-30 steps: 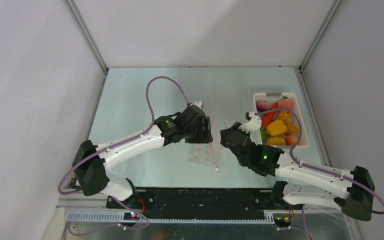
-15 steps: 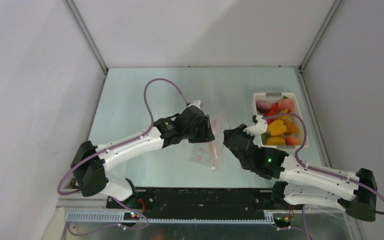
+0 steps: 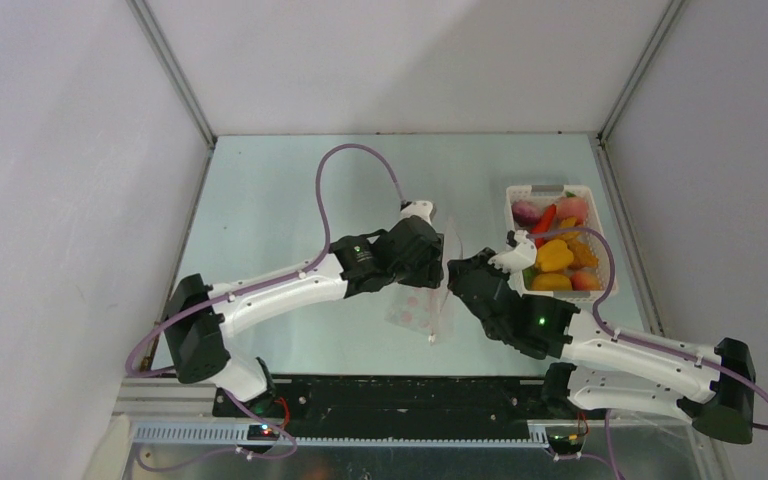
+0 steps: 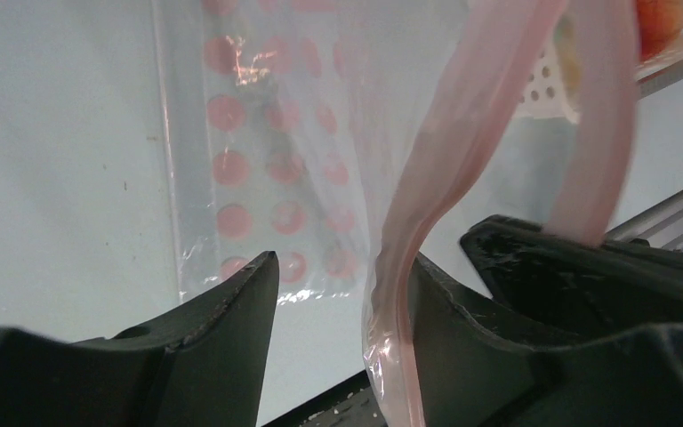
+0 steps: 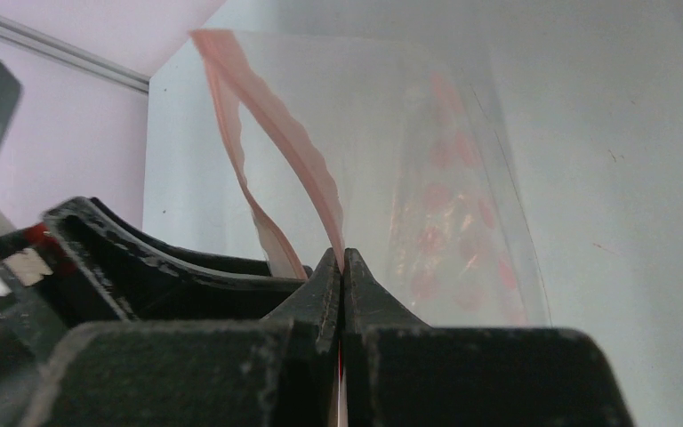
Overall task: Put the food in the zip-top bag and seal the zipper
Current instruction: Open the zipper of the food storage bag at the center of the board.
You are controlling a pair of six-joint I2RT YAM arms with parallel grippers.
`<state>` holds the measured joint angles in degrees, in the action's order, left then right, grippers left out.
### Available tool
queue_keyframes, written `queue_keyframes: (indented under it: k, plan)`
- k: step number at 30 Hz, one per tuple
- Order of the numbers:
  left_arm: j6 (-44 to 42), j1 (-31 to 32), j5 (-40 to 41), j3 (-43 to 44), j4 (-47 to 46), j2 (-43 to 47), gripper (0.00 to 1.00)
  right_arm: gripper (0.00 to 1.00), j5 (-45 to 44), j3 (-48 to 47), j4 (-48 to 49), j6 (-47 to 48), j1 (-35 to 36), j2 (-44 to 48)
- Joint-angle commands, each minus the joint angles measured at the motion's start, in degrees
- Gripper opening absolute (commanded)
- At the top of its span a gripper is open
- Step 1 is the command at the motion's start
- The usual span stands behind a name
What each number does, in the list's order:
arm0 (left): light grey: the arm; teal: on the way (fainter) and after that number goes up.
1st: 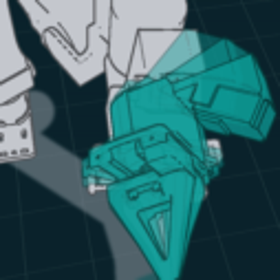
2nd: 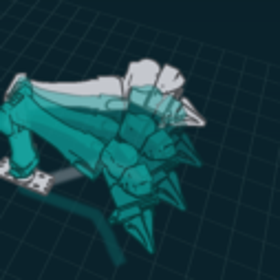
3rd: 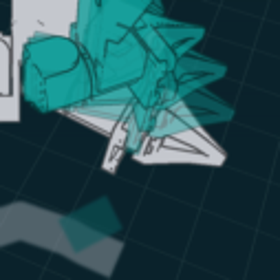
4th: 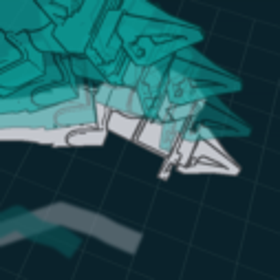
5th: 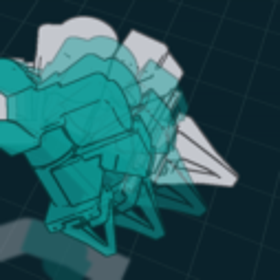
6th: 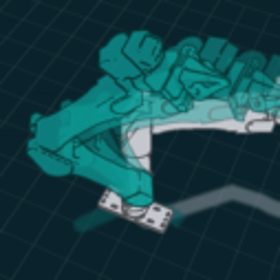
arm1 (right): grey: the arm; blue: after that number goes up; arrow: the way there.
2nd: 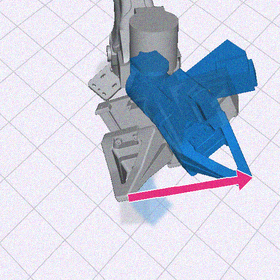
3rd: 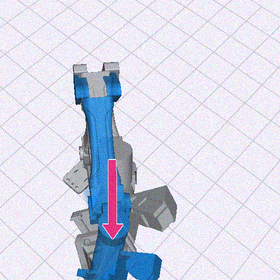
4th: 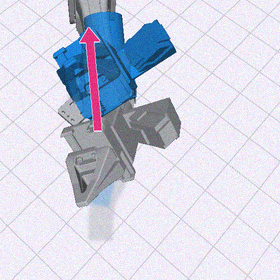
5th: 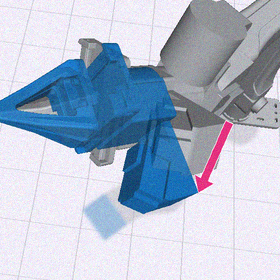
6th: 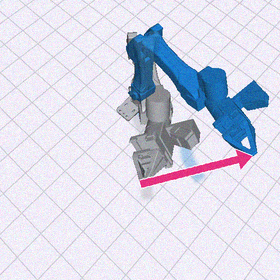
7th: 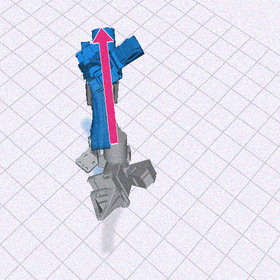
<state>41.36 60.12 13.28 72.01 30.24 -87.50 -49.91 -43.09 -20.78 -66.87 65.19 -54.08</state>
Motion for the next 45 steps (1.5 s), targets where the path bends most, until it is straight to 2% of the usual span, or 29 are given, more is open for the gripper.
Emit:
queue_keyframes:
  k: [1, 5, 9, 13, 17, 23, 28, 30, 34, 39, 45]
  plan:
    - [-3.0, 1.0, 5.3, 4.6, 1.7, -1.1, 0.6, 0.0, -1.7, -2.3, -1.9, -2.7, 0.3, 1.4]
    - [-3.1, 1.8, 7.7, 6.8, 4.6, -2.2, 0.6, 0.0, -2.0, -2.3, -2.8, -3.3, 0.3, 2.0]
    - [-3.3, 3.7, 14.5, 8.8, 9.3, -2.9, 0.58, 0.0, -2.4, -2.3, -3.2, -3.1, 0.3, 2.1]
    - [-3.1, 4.6, 20.8, 10.0, 14.7, -2.0, 0.57, 0.0, -3.0, -2.3, -4.2, -3.4, 0.1, 2.4]
    - [-3.2, 4.8, 23.0, 10.1, 17.4, 0.8, 0.56, 0.0, -2.6, -2.3, -4.8, -3.4, -0.5, 2.1]
    - [-6.1, 5.7, 19.3, 10.7, 15.4, 2.8, 0.59, 0.0, -0.8, -2.3, -3.9, -2.8, -1.7, 0.9]
    - [-10.9, 5.9, 9.2, 10.6, 11.9, 2.5, 0.69, 0.0, 1.0, -2.3, -1.4, -0.8, -1.9, 0.7]
    - [-11.6, 6.0, 7.4, 10.7, 11.0, 2.6, 0.72, 0.0, 1.2, -2.3, -1.0, 0.0, -2.0, 0.8]
    - [-12.9, 5.9, 7.2, 10.9, 9.7, 3.3, 0.8, 0.0, 1.9, -2.3, -0.4, 0.9, -2.0, 1.2]
    - [-14.8, 5.9, 5.6, 10.5, 7.2, 4.7, 0.95, 0.0, 2.6, -2.3, 0.3, 2.0, -2.0, 1.6]
    - [-15.6, 5.9, 6.0, 11.1, 8.3, 3.5, 0.99, 0.0, 3.2, -2.3, 1.1, 3.4, -2.0, 2.1]
